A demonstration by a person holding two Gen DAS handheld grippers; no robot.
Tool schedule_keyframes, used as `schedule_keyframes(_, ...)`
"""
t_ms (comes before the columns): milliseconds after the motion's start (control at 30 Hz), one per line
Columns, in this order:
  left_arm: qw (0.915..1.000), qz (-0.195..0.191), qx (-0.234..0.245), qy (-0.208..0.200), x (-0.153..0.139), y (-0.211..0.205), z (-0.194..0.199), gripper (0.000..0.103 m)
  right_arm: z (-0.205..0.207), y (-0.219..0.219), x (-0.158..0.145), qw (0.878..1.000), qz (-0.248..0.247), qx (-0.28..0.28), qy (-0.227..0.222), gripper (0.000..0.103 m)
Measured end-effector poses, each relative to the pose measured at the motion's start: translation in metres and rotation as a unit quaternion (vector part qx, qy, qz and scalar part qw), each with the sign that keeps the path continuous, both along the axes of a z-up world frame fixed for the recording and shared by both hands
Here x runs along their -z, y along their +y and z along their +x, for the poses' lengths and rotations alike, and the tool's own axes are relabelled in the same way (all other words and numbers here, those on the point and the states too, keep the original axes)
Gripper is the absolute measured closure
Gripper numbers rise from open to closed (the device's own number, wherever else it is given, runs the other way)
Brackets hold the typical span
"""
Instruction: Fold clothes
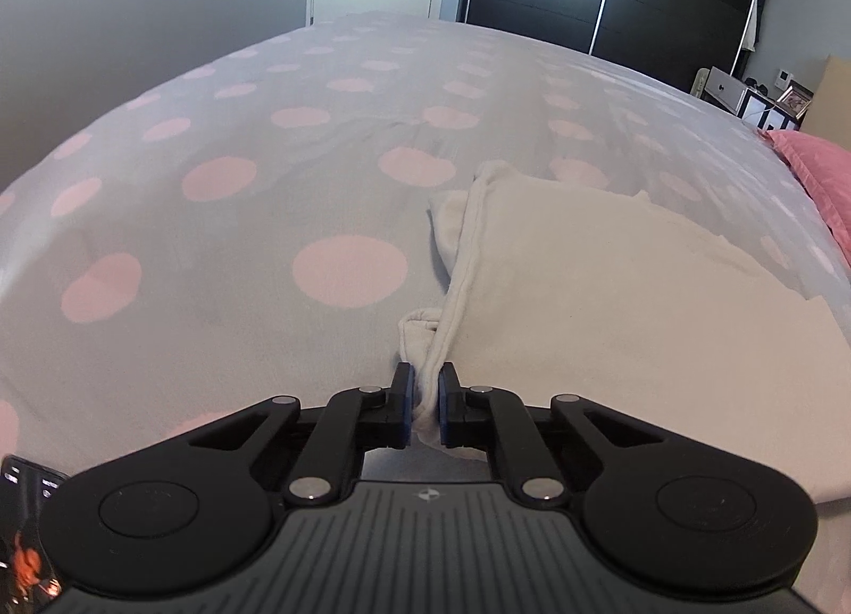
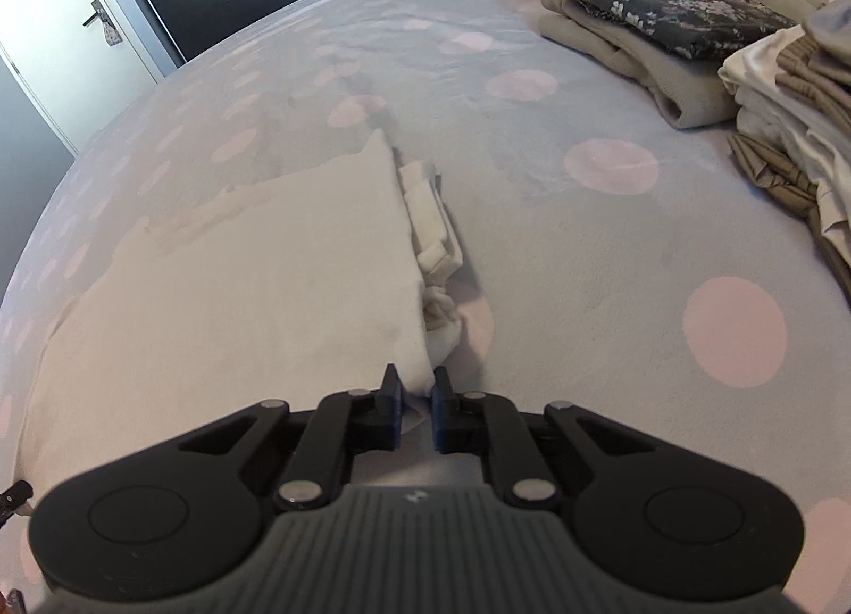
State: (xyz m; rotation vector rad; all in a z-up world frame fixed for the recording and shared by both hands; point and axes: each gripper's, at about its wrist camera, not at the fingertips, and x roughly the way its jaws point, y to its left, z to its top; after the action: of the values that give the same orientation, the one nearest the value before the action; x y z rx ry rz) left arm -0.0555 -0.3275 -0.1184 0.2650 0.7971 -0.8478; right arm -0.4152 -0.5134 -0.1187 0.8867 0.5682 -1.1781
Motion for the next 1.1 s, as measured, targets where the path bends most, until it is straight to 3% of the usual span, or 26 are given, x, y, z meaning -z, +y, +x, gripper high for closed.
schedule_keyframes(133,1.0000,0.005,0.005,0.006,-0.015,0.012,-0.003,0.097,-0.012,0.008,-0.022,1.000,0.004,0.004,-0.014,0.092)
schedule_keyframes(400,0.9990,0.025,0.015,0.033,-0.032,0.054,-0.027,0.097,-0.036,0.048,-0.047,0.999,0.029,-0.012,0.018,0.092)
schedule_keyframes(700,0.9926,0.077,0.090,0.028,-0.043,0.097,-0.073,0.097,-0.068,0.103,-0.066,0.997,0.038,-0.029,0.061,0.092)
schedule_keyframes(1100,0.9836,0.135,0.114,0.035,-0.012,0.106,-0.088,0.097,-0.081,0.116,-0.024,0.991,0.087,-0.033,0.093,0.092)
